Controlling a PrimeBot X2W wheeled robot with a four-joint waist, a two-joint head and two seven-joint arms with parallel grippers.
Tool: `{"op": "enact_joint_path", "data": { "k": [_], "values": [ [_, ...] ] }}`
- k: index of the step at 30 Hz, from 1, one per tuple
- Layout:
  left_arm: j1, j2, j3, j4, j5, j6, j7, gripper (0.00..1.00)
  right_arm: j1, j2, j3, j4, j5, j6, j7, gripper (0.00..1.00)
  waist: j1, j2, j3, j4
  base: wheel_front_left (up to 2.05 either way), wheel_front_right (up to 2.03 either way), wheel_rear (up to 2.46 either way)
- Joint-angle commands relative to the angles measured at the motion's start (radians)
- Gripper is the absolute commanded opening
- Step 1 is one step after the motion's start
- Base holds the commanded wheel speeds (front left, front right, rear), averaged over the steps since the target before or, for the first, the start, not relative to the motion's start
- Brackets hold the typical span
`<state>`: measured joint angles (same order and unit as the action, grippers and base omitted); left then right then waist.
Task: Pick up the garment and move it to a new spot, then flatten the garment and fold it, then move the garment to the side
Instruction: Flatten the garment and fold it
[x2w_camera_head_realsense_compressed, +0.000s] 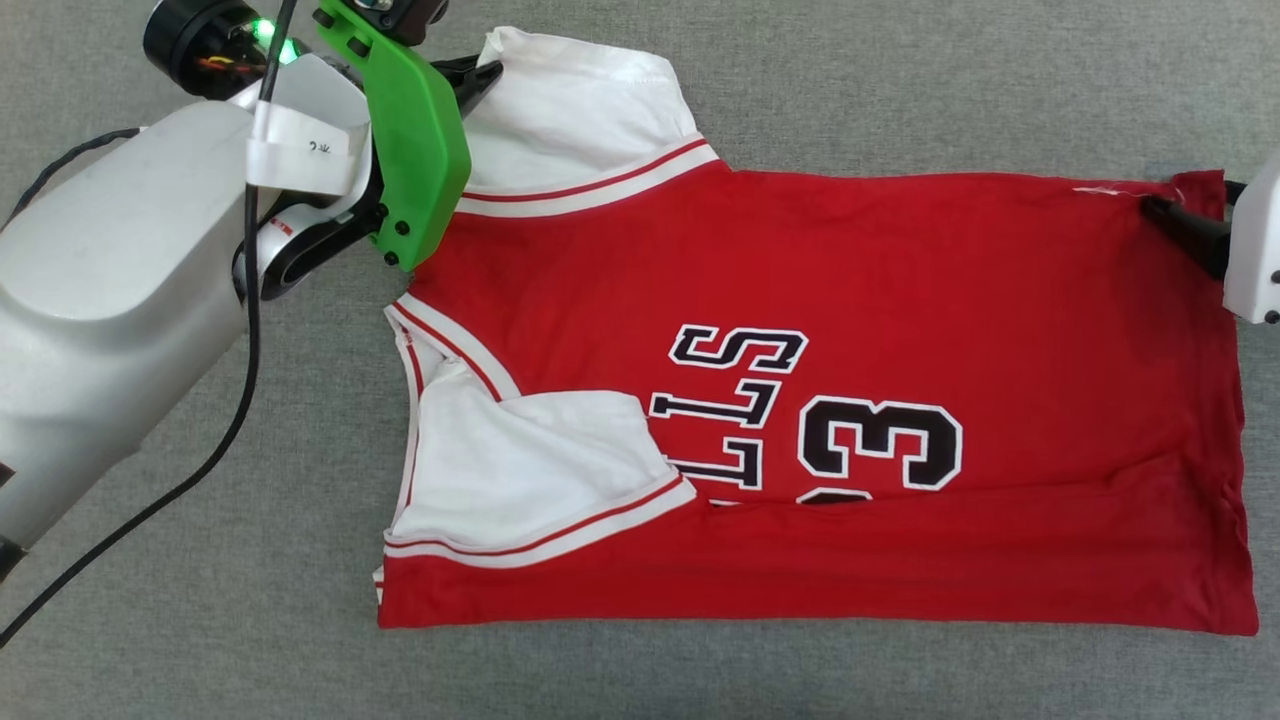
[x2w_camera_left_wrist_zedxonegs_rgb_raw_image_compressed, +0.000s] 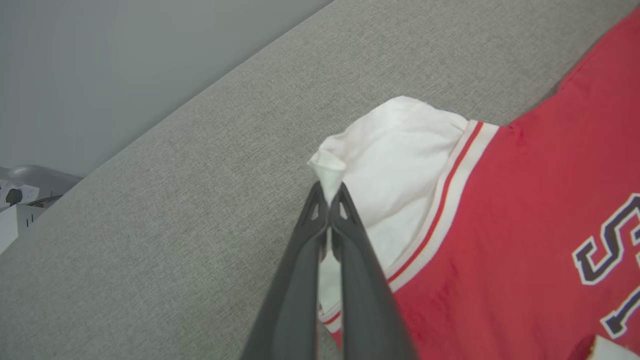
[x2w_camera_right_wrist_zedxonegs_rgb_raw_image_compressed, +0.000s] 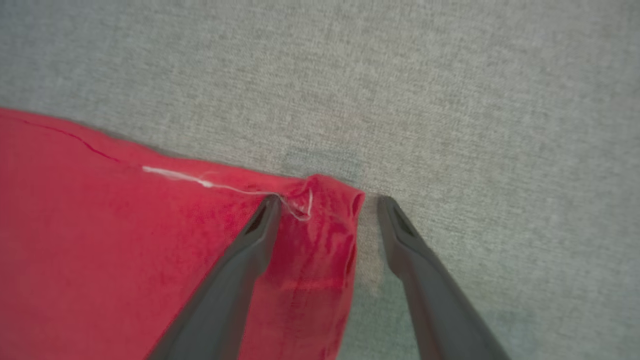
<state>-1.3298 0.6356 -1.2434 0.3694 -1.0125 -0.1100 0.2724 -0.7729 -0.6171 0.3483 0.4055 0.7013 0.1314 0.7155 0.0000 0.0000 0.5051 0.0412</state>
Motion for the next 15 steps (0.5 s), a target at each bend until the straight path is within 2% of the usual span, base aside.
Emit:
{"op": "enact_joint_path", "data": {
  "k": [1, 4, 5, 15],
  "values": [
    [-0.004, 0.003, 0.004, 0.001, 0.015, 0.007, -0.009, 0.00, 0.008, 0.016, 0.026, 0.031, 0.007, -0.001, -0.003, 1.00, 0.0000, 0.0000, 0.005, 0.006, 0.00, 0.00, 0.00],
    [0.001, 0.004, 0.005, 0.008, 0.011, 0.006, -0.016, 0.00, 0.020, 0.016, 0.063, 0.053, 0.031, -0.001, -0.017, 1.00, 0.0000, 0.0000, 0.004, 0.005, 0.00, 0.00, 0.00],
    [0.002, 0.004, 0.005, 0.010, 0.010, 0.005, -0.018, 0.00, 0.020, 0.012, 0.071, 0.054, 0.035, -0.001, -0.031, 0.00, 0.0000, 0.0000, 0.003, 0.005, 0.00, 0.00, 0.00],
    [0.070, 0.007, 0.006, 0.050, -0.018, 0.002, -0.069, 0.00, 0.014, -0.011, 0.127, 0.071, 0.073, -0.001, -0.258, 0.00, 0.0000, 0.0000, -0.091, -0.012, 0.00, 0.00, 0.00]
  ]
}}
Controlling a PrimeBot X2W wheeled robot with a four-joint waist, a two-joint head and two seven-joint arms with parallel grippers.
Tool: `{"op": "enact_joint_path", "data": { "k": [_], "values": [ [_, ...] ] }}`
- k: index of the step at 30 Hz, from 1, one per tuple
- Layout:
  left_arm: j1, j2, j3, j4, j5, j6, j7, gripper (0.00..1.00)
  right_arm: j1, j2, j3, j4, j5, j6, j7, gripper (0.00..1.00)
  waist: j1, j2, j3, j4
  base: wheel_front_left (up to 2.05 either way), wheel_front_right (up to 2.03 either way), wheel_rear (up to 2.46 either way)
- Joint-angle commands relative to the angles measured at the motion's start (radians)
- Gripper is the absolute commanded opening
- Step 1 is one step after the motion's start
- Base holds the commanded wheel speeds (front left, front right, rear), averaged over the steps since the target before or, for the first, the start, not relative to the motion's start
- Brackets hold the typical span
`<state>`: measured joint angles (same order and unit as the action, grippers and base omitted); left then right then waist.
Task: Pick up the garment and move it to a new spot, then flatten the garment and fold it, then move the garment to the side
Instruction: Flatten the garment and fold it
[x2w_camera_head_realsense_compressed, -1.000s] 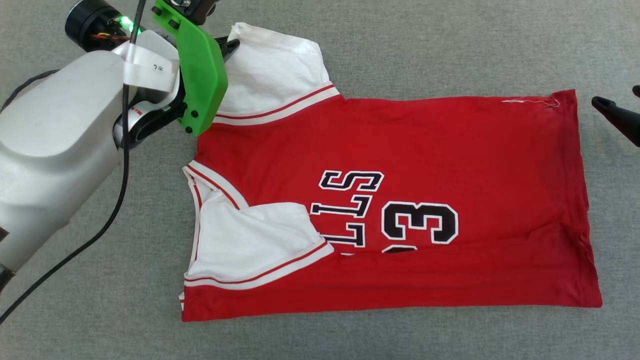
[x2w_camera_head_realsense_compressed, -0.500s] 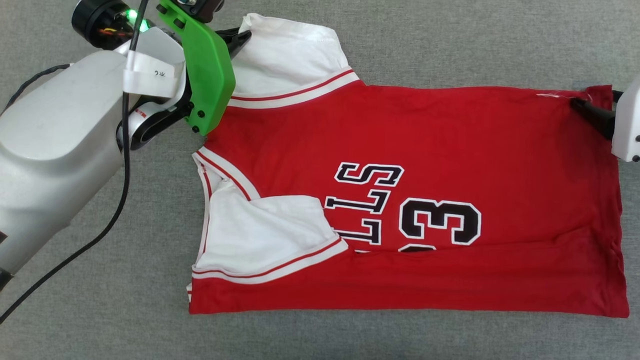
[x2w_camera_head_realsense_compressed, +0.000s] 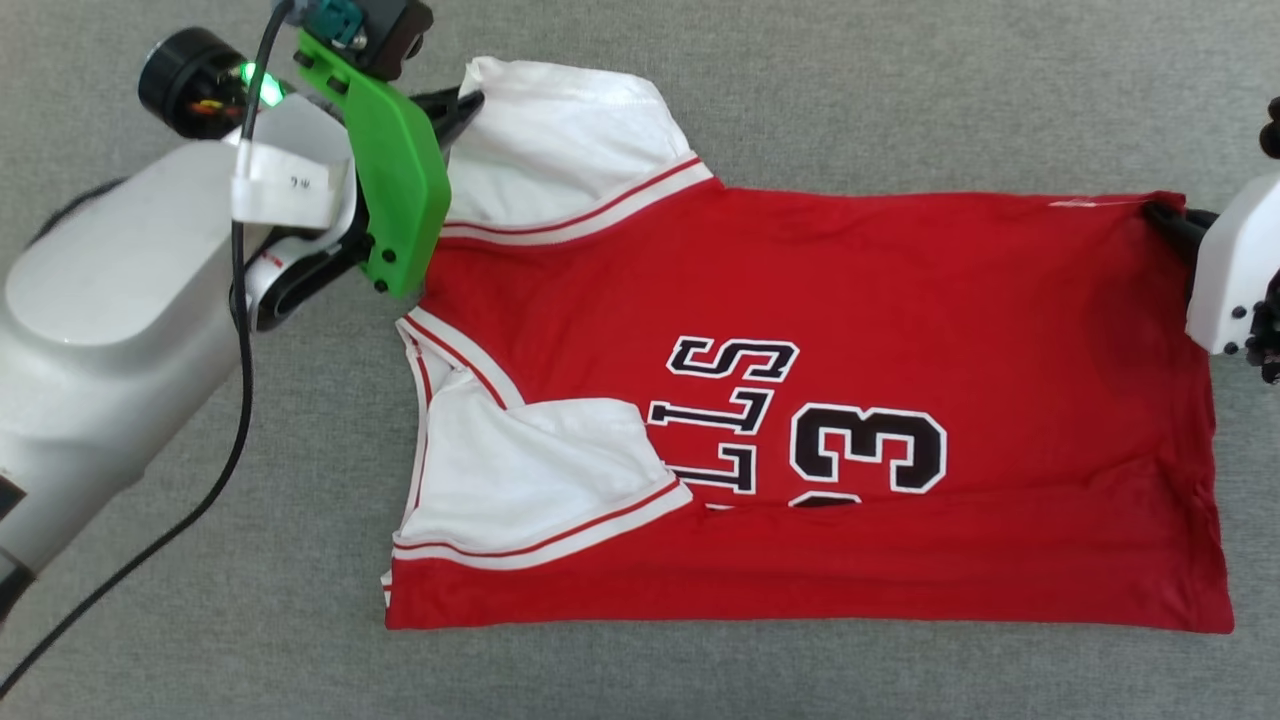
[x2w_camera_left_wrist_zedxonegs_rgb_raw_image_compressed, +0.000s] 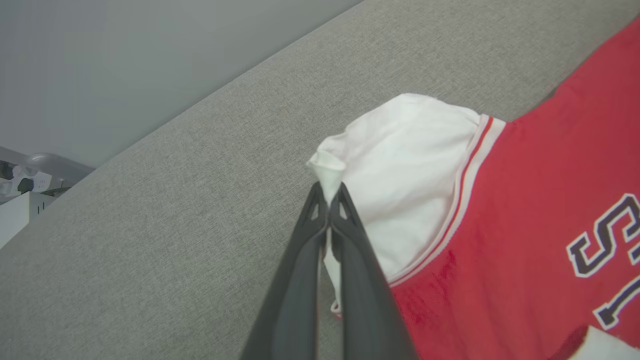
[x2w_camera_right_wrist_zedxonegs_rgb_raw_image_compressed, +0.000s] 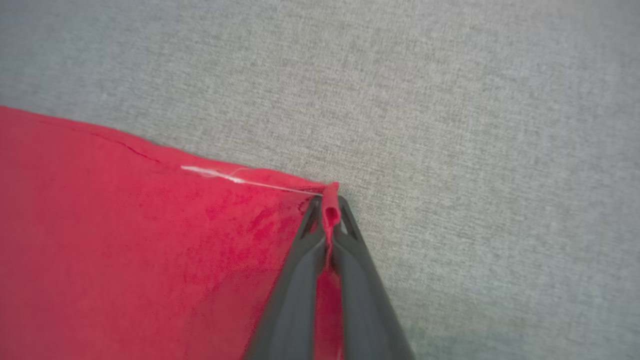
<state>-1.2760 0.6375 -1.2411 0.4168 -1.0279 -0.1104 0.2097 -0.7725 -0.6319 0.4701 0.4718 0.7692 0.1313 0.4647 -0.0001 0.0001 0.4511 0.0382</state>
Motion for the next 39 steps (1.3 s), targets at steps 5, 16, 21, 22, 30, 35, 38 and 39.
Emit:
{"op": "enact_joint_path", "data": {
  "k": [5, 16, 21, 22, 30, 35, 38, 39],
  "values": [
    [0.089, 0.024, 0.003, -0.018, -0.022, 0.018, -0.046, 0.00, 0.055, -0.004, 0.045, 0.001, 0.039, -0.001, -0.101, 0.00, 0.0001, -0.0001, -0.110, -0.013, 0.00, 0.00, 0.00],
    [0.301, 0.109, -0.018, -0.162, -0.033, 0.094, -0.076, 0.00, 0.196, -0.066, 0.123, -0.042, 0.105, -0.001, -0.206, 0.00, 0.0001, -0.0001, -0.213, -0.004, 0.00, 0.00, 0.00],
    [0.402, 0.136, -0.024, -0.224, -0.045, 0.131, -0.082, 0.00, 0.261, -0.087, 0.145, -0.065, 0.131, -0.001, -0.237, 0.00, 0.0001, -0.0001, -0.246, 0.001, 0.00, 0.00, 0.00],
    [0.417, 0.141, -0.025, -0.233, -0.047, 0.137, -0.086, 0.00, 0.273, -0.091, 0.147, -0.070, 0.136, -0.001, -0.242, 0.00, 0.0001, -0.0001, -0.251, 0.002, 0.00, 0.00, 0.00],
    [0.538, 0.158, -0.030, -0.270, -0.067, 0.167, -0.107, 0.00, 0.383, -0.130, 0.148, -0.125, 0.157, -0.001, -0.286, 0.00, 0.0001, -0.0001, -0.276, 0.006, 0.00, 0.00, 0.00],
    [0.594, 0.153, -0.032, -0.265, -0.080, 0.174, -0.115, 0.00, 0.447, -0.136, 0.136, -0.157, 0.164, -0.001, -0.292, 0.00, 0.0001, -0.0001, -0.284, 0.004, 0.00, 0.00, 0.00],
    [0.620, 0.146, -0.033, -0.258, -0.088, 0.175, -0.116, 0.00, 0.485, -0.131, 0.127, -0.162, 0.172, -0.001, -0.291, 0.00, 0.0001, -0.0001, -0.283, 0.005, 0.00, 0.00, 0.00],
    [0.629, 0.142, -0.033, -0.255, -0.090, 0.175, -0.117, 0.00, 0.498, -0.129, 0.121, -0.161, 0.174, -0.001, -0.292, 0.00, 0.0001, -0.0001, -0.281, 0.006, 0.00, 0.00, 0.00]
  ]
}}
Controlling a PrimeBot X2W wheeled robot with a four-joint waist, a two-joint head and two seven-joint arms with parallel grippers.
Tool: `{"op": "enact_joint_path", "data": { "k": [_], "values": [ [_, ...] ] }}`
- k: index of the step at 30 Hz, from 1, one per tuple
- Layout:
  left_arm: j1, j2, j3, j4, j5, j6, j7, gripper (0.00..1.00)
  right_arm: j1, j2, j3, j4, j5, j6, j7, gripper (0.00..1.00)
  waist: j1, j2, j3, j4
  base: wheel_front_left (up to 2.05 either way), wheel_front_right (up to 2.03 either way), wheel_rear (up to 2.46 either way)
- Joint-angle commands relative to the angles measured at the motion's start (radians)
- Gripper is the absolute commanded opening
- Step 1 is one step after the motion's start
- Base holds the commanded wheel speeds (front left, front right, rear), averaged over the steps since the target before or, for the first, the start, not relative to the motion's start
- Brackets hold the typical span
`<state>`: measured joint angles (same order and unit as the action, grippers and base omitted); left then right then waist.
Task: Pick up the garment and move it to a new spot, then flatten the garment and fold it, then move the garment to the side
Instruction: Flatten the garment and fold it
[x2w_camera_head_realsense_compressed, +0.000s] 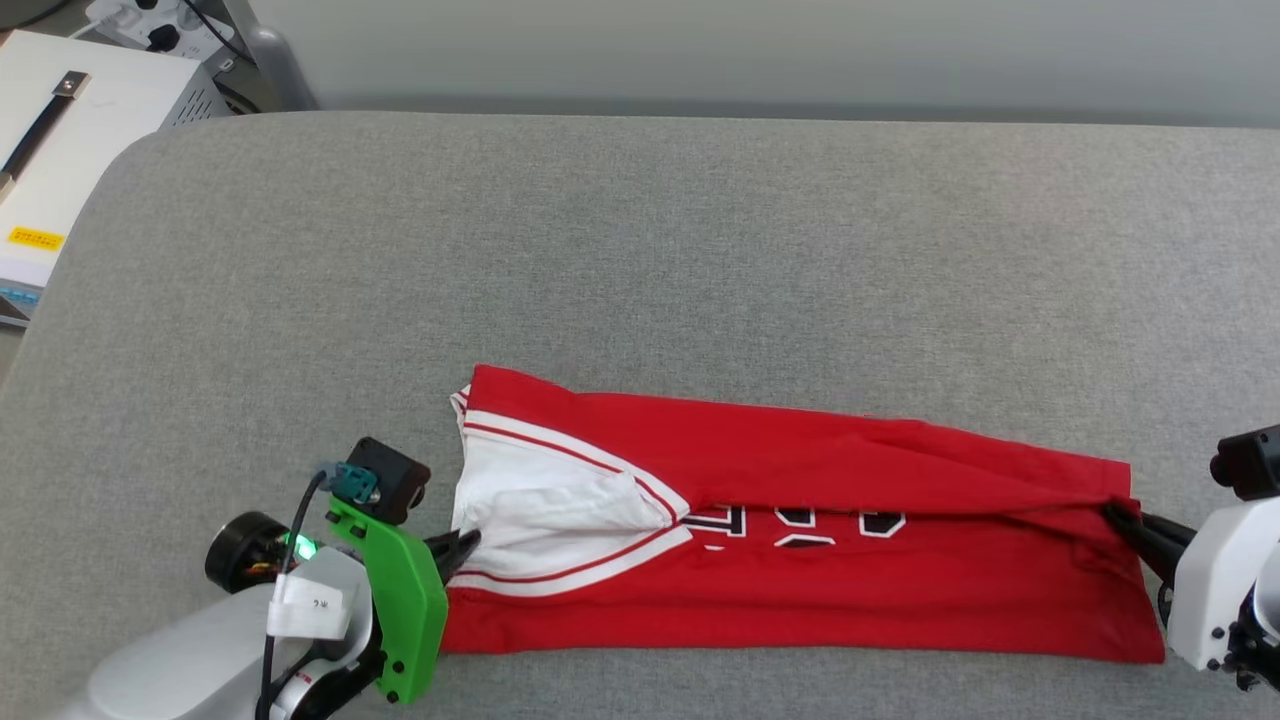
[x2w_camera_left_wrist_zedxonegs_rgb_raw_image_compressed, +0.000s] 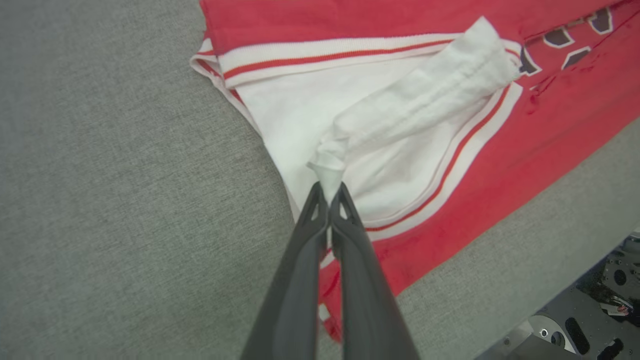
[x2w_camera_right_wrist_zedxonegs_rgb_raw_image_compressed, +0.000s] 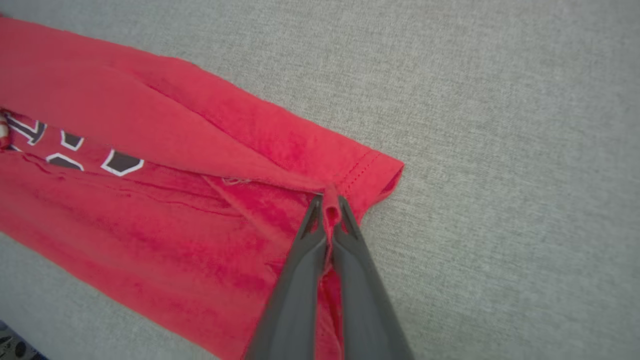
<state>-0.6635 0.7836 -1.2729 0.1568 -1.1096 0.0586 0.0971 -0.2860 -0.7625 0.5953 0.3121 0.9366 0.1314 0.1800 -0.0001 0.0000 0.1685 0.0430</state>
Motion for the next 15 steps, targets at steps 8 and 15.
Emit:
{"op": "enact_joint_path", "data": {
  "k": [8, 15],
  "values": [
    [0.055, -0.040, 0.000, 0.065, -0.032, -0.004, -0.023, 0.00, 0.073, 0.031, -0.012, 0.017, -0.002, -0.001, 0.013, 0.00, 0.0001, 0.0000, 0.023, -0.004, 0.00, 0.00, 0.00],
    [0.066, -0.078, 0.012, 0.126, -0.005, 0.018, -0.085, 1.00, 0.073, 0.067, -0.039, 0.027, 0.004, -0.001, 0.011, 1.00, 0.0001, 0.0000, 0.000, -0.007, 0.00, 0.00, 0.00]
  ]
}}
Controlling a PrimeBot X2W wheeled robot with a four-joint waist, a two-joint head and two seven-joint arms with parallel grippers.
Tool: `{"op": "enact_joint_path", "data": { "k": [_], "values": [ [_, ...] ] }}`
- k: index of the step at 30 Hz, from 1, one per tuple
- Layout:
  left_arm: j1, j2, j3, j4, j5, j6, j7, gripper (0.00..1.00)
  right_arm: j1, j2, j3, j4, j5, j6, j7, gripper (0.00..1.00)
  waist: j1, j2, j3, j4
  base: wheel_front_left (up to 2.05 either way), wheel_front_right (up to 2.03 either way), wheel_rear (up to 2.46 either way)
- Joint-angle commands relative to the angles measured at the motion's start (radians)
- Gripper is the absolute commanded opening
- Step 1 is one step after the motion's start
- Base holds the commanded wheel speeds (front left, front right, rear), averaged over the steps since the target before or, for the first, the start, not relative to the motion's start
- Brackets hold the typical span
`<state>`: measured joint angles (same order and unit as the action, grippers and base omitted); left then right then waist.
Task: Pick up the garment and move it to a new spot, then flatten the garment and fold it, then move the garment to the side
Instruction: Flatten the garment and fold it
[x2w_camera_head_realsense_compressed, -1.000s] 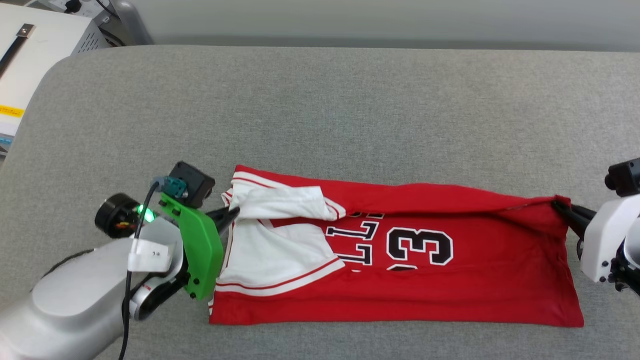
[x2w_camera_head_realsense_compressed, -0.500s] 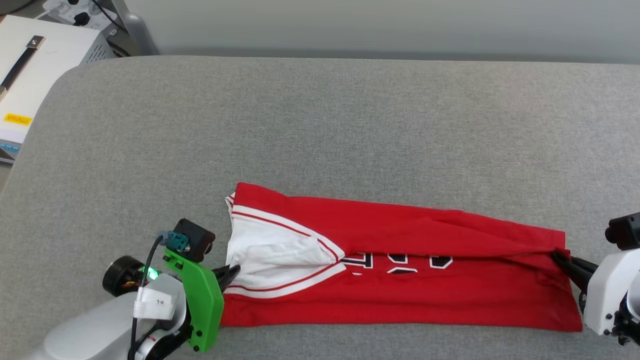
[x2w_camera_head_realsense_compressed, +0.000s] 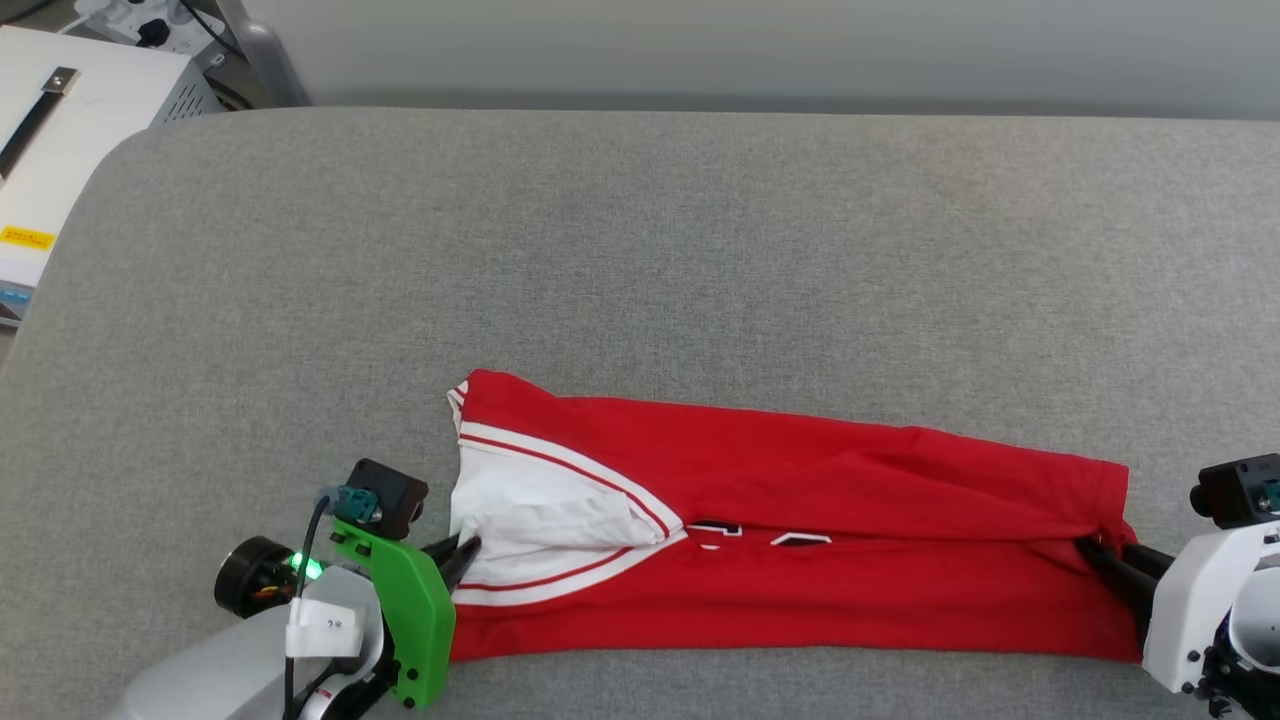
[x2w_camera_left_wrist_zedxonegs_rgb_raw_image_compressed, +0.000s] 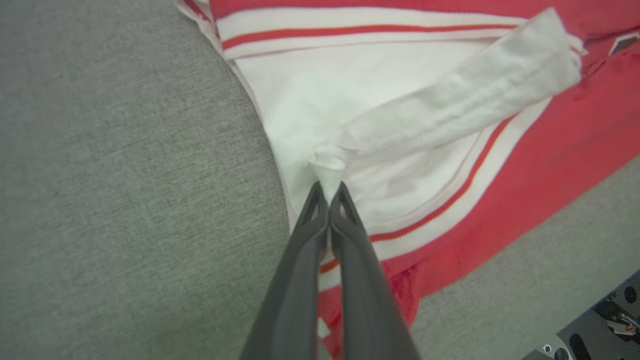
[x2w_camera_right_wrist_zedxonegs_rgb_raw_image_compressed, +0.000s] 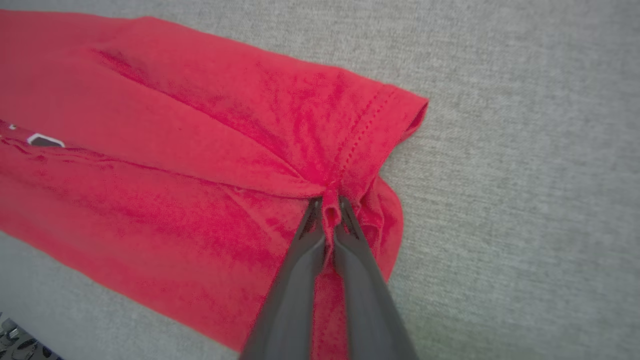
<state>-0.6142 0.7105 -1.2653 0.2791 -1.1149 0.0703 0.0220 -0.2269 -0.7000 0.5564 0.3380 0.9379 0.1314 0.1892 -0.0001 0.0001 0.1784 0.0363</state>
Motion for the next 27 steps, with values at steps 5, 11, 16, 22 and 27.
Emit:
{"op": "enact_joint_path", "data": {
  "k": [5, 11, 16, 22, 27],
  "values": [
    [0.028, -0.007, 0.034, 0.007, 0.028, 0.057, -0.108, 1.00, 0.031, -0.018, -0.048, -0.068, 0.044, -0.001, 0.016, 1.00, 0.0001, -0.0001, -0.049, 0.001, 0.00, 0.00, 0.00],
    [0.038, -0.001, 0.091, -0.040, 0.055, 0.157, -0.221, 1.00, 0.060, -0.056, -0.158, -0.161, 0.121, -0.001, 0.040, 1.00, 0.0001, -0.0001, -0.073, 0.009, 0.00, 0.00, 0.00],
    [0.056, -0.017, 0.174, -0.077, 0.094, 0.257, -0.276, 1.00, 0.084, -0.076, -0.257, -0.179, 0.163, -0.001, 0.083, 1.00, 0.0001, -0.0001, -0.073, 0.019, 0.00, 0.00, 0.00],
    [0.108, -0.052, 0.312, -0.115, 0.228, 0.339, -0.283, 1.00, 0.088, -0.070, -0.322, -0.104, 0.212, -0.001, 0.205, 1.00, 0.0001, -0.0001, -0.052, 0.027, 0.00, 0.00, 0.00],
    [0.185, -0.092, 0.452, -0.143, 0.360, 0.377, -0.283, 1.00, 0.048, -0.030, -0.315, -0.030, 0.185, -0.001, 0.272, 1.00, 0.0001, -0.0001, -0.029, 0.039, 0.00, 0.00, 0.00]
  ]
}}
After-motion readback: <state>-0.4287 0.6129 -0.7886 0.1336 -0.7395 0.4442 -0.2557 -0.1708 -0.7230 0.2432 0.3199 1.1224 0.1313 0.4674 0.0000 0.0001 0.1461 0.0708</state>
